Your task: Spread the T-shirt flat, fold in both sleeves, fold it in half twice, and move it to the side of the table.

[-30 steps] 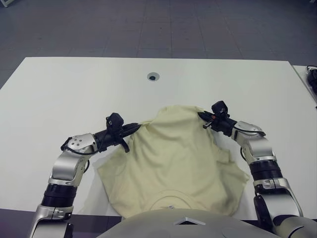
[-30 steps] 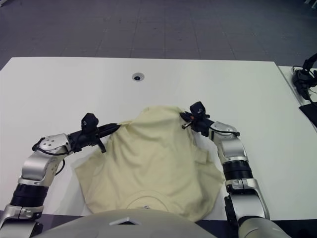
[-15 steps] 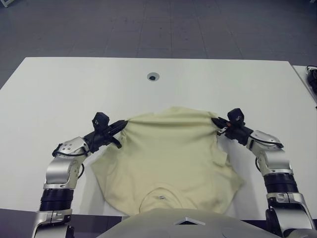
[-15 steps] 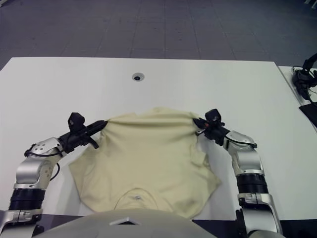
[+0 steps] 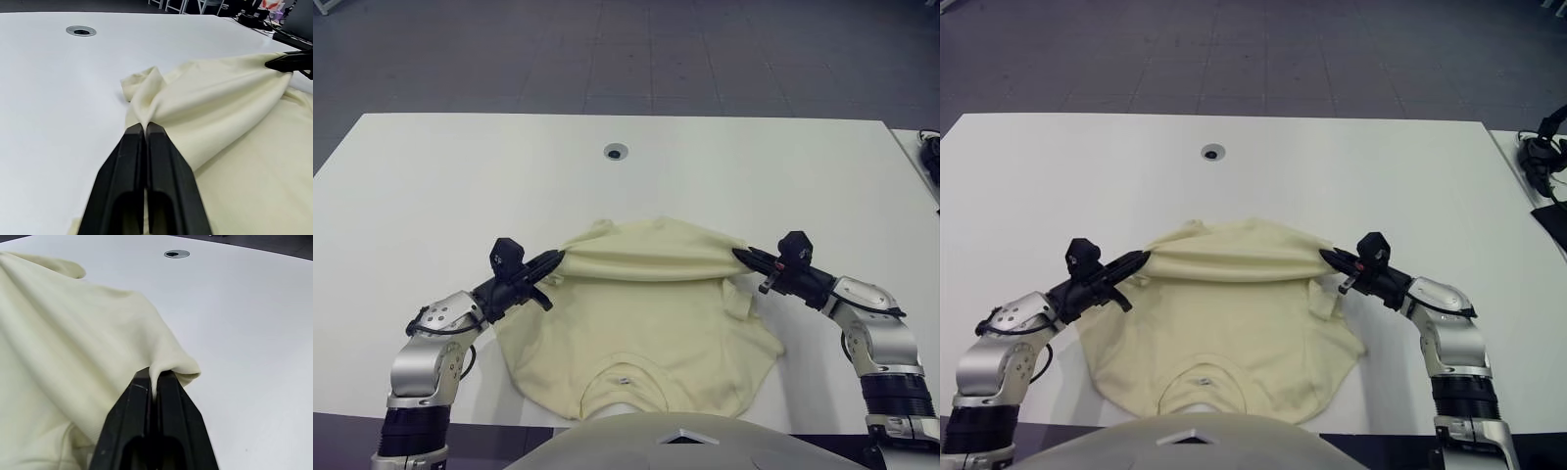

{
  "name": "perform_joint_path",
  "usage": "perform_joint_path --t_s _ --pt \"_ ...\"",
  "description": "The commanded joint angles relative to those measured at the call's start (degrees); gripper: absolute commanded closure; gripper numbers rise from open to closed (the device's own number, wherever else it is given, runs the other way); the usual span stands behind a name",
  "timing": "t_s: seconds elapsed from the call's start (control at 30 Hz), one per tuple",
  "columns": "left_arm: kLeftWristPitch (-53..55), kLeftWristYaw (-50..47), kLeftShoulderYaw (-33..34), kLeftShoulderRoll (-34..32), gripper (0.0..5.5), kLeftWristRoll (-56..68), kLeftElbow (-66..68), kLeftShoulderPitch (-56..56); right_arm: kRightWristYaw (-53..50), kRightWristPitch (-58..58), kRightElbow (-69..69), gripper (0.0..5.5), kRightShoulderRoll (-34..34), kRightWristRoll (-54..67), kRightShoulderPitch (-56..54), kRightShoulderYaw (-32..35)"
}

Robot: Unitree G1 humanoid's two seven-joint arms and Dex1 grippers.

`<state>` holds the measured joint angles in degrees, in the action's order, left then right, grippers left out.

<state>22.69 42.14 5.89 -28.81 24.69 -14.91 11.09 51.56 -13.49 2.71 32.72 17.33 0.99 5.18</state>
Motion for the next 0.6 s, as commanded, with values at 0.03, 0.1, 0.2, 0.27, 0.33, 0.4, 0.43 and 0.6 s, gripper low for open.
perform_joint_path --t_s 0.03,0.1,0.2,0.27,0.33,0.4,0.43,0.6 --pt "-0.58 0.24 -1.38 -2.55 5.50 -3.18 0.56 1.34 -0.88 -0.35 0.44 5.46 1.60 -2.37 0.24 -1.47" --pt "-0.60 0.38 -1.57 -2.61 5.50 -3.25 0.34 0.97 -1.47 -0.35 0.55 5.46 1.57 -2.81 0.16 -1.60" --pt "-0.63 0.18 -1.50 -2.16 5.06 -3.11 0.19 0.02 -1.89 -0.22 1.08 5.50 1.27 -3.00 -0.69 -1.50" --pt "-0.77 0.53 -1.17 -1.89 4.72 -2.28 0.08 -0.41 -1.97 -0.19 1.21 5.50 1.25 -2.94 -1.00 -1.52" --pt "-0.18 1.31 -0.33 -1.61 4.36 -0.16 -1.05 -0.50 -1.92 -0.12 1.07 5.50 1.22 -2.67 -1.15 -1.50" --pt "0.90 1.79 0.71 -1.27 4.08 2.44 -2.41 -0.78 -2.08 -0.17 0.82 5.50 1.10 -2.37 -1.23 -1.29" --pt "1.61 2.02 1.22 -1.15 3.92 3.98 -3.02 -0.94 -2.12 -0.19 0.77 5.50 1.06 -2.28 -1.24 -1.24" --pt "3.02 3.33 2.65 -2.06 3.13 7.93 -4.24 -1.48 -2.33 -0.14 0.87 5.50 0.88 -2.09 -1.57 -1.27"
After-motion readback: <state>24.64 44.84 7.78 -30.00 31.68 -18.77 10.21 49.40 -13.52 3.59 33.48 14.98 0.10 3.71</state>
